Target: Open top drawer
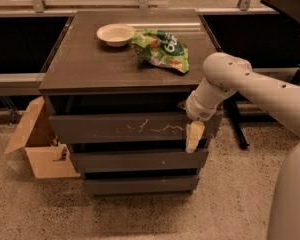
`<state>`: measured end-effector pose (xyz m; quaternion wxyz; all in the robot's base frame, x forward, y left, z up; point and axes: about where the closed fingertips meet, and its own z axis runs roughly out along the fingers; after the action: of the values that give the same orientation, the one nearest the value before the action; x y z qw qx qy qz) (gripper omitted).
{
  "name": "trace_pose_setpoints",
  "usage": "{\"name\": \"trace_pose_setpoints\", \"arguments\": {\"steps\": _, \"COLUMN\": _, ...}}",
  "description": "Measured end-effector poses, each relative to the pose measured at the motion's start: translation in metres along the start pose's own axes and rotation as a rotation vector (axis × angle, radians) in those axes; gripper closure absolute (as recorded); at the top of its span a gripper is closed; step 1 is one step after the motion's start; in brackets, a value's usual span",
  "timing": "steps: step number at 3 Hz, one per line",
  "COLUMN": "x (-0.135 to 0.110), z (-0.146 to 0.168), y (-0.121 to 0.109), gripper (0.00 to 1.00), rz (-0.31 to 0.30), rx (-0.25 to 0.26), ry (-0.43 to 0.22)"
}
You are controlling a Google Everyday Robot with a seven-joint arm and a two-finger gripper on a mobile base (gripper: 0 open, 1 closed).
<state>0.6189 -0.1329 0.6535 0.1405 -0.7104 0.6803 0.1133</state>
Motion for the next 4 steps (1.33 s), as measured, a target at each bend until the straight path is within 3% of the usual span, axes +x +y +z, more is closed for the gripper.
{"name": "trace_pose_setpoints", "arguments": {"steps": 2, "x": -0.011, "z": 0.003, "y": 0.020, "gripper": 0.42, "rz": -0.029, "rx": -0.004, "ry": -0.035}}
{"name": "trace_pose_setpoints", "arguments": {"steps": 4, "x": -0.023, "z": -0.009, "y": 0.067, "gripper": 0.89, "rz": -0.061, "rx": -0.030, "ry": -0.098}}
